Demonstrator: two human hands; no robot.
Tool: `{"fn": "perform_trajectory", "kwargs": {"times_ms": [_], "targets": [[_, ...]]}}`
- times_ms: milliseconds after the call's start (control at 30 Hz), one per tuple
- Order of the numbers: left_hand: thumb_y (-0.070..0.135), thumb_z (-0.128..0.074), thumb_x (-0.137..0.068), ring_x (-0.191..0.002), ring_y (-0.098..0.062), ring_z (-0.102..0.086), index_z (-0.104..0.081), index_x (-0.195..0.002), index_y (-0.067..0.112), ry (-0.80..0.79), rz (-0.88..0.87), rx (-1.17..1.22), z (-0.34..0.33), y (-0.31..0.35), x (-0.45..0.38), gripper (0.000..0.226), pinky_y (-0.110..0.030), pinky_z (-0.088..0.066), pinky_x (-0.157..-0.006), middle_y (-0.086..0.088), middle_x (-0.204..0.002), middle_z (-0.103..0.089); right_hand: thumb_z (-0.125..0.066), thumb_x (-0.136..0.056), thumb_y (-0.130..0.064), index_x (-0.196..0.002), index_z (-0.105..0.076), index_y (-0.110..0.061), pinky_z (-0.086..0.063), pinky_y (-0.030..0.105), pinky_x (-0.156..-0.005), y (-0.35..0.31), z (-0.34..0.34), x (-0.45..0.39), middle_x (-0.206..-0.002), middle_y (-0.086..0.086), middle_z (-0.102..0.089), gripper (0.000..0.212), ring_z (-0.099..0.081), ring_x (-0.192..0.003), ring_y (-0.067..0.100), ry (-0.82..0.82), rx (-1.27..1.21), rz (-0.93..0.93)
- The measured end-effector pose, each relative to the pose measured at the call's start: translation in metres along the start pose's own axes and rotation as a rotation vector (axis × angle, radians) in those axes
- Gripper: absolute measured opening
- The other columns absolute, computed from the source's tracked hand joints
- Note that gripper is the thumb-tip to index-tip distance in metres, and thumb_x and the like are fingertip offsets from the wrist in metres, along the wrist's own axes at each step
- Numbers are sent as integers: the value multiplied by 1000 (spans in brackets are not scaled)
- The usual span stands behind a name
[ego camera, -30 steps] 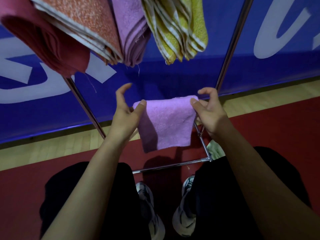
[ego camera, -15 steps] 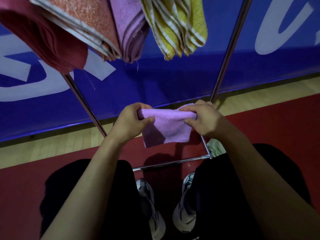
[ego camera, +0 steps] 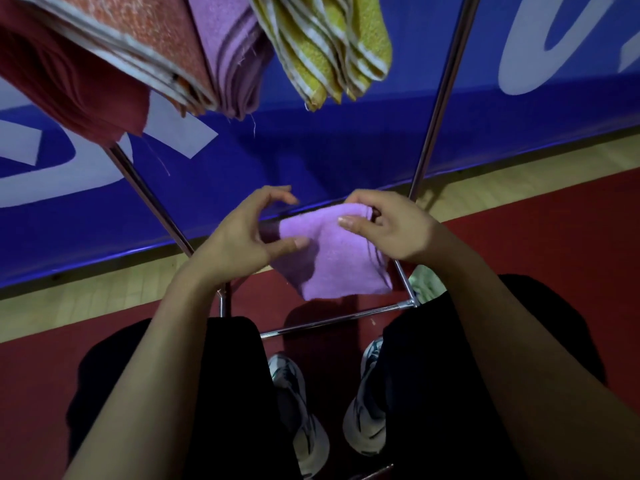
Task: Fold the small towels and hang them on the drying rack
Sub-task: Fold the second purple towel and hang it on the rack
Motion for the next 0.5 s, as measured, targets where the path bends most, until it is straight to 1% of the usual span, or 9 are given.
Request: {"fn": "perform_trajectory", "kwargs": {"times_ms": [67, 100, 167, 233, 300, 367, 400, 467, 500], "targets": [[48, -89, -73, -129, 14, -51, -56, -138, 31, -78, -75, 21, -14, 15, 2, 75, -6, -38, -103, 25, -138, -58, -71, -96, -33, -92, -66, -29, -53, 36, -73, -8, -11, -2, -79, -9, -69, 8, -64, -74, 12, -6, -60, 12], [50, -90, -73, -123, 10, -56, -57, -138, 33, -111, -87, 19, -22, 19, 1, 75, -12, -44, -101, 25, -132, -62, -73, -95, -33, -96, -67, -25, -55, 39, -78, -12, -15, -3, -83, -6, -72, 9, -68, -80, 15, -14, -86, 17], [52, -89, -74, -94, -2, -68, -67, -121, 32, -162, -69, -6, -35, 19, -3, 55, -33, -57, -86, 12, -107, -74, -75, -93, -31, -102, -68, -20, -57, 37, -79, -15, -19, -5, -86, -3, -75, 16, -71, -83, 15, -16, -128, 15], [55, -89, -73, -65, -13, -55, -74, -97, 20, -178, -15, -27, -37, 17, -7, 44, -46, -55, -67, -11, -82, -72, -77, -91, -26, -105, -66, -15, -56, 28, -76, -16, -19, -5, -81, -5, -75, 21, -71, -78, 7, -13, -172, 12], [54, -90, -72, -63, -13, -46, -75, -85, 11, -159, 37, 18, -32, 13, -9, 48, -48, -49, -63, -22, -78, -67, -78, -91, -19, -107, -66, -10, -59, 29, -81, -17, -19, -5, -84, -2, -75, 23, -73, -83, 9, -19, -268, 17], [54, -90, -72, -64, -17, -51, -75, -86, 6, -134, 24, 84, -24, 12, -8, 52, -50, -49, -65, -23, -79, -68, -79, -90, -16, -110, -66, -9, -60, 33, -87, -18, -18, -5, -94, 6, -75, 24, -75, -91, 19, 4, -342, 19], [55, -90, -72, -67, -23, -58, -75, -89, 3, -102, 12, 117, -20, 12, -7, 56, -53, -52, -67, -23, -83, -70, -79, -90, -17, -111, -66, -9, -60, 30, -86, -17, -18, -5, -98, 7, -74, 25, -74, -92, 19, 18, -359, 11], [54, -89, -74, -82, -38, -69, -75, -95, 2, -6, 3, 178, -12, 10, -5, 58, -58, -53, -76, -23, -94, -72, -76, -92, -28, -112, -66, -11, -57, 26, -84, -13, -17, -5, -100, 2, -74, 28, -73, -93, 13, 7, -350, -40], [49, -90, -76, -90, -42, -70, -76, -98, 4, 24, -5, 218, -8, 10, -4, 51, -60, -53, -80, -22, -98, -73, -73, -92, -40, -111, -66, -12, -58, 31, -82, -8, -18, -5, -98, 1, -74, 34, -73, -93, 15, -24, -298, -71]]}}
Point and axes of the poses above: each hand's wrist, its own x-axis away from the middle knuckle, its own z-axis out of the back of the hand, y = z × x, the point moved 4 cm from there along -x, towards the middle knuckle
